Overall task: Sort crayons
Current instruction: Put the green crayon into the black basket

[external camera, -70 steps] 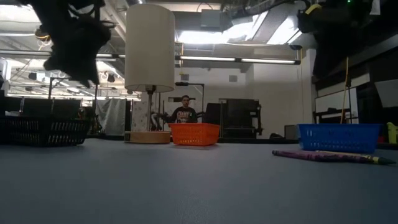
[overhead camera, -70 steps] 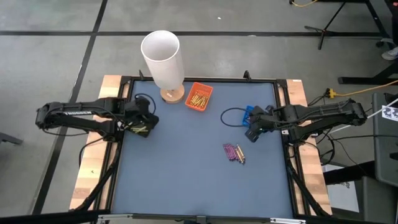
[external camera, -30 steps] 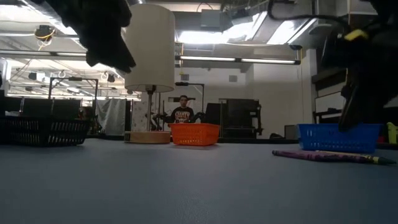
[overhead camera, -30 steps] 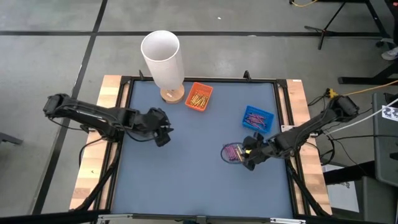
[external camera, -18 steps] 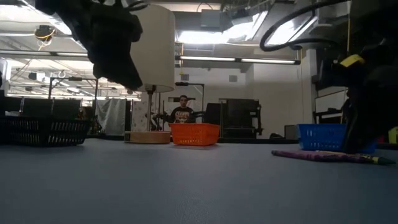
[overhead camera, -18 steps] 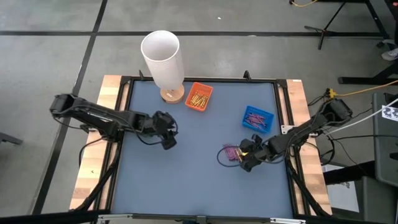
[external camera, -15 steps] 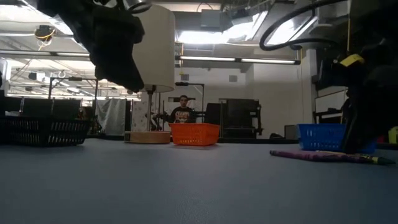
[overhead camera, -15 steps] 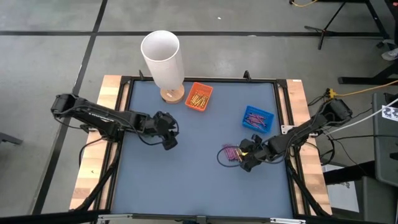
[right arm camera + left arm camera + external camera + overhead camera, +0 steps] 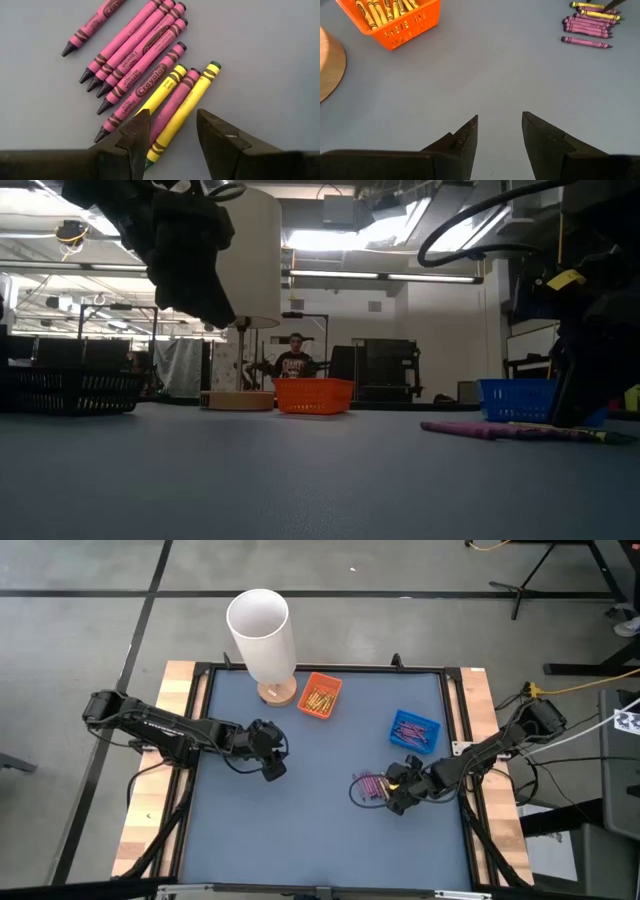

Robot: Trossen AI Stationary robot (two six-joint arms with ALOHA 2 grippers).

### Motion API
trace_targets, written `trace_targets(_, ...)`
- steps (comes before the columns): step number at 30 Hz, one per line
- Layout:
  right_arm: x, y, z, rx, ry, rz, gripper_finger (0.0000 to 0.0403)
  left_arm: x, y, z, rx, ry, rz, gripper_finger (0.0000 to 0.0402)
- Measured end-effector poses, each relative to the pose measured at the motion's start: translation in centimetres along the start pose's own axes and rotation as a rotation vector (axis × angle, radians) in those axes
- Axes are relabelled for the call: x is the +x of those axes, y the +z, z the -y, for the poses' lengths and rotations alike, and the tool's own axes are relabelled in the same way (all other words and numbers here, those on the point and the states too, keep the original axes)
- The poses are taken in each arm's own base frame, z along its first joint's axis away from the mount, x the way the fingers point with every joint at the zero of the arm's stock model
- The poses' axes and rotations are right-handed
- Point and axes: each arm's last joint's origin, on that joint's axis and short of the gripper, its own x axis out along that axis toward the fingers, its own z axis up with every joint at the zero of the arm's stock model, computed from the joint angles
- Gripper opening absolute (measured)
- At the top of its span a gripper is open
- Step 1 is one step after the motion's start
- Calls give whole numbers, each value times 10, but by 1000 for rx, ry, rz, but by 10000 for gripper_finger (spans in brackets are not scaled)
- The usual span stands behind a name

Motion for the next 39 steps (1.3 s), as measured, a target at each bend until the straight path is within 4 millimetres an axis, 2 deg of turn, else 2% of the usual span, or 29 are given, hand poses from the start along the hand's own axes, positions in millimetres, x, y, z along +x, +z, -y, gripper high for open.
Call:
trace_targets(15,-3,2,-1,-3,-8,-8,163,0,0,0,-1,0,0,137)
trace_targets(25,-12,7,-1,-28,-97,-34,163,0,0,0,-1,0,0,137)
trace_targets(39,-2,4,-4,14,-104,-49,163,0,0,0,-1,0,0,137)
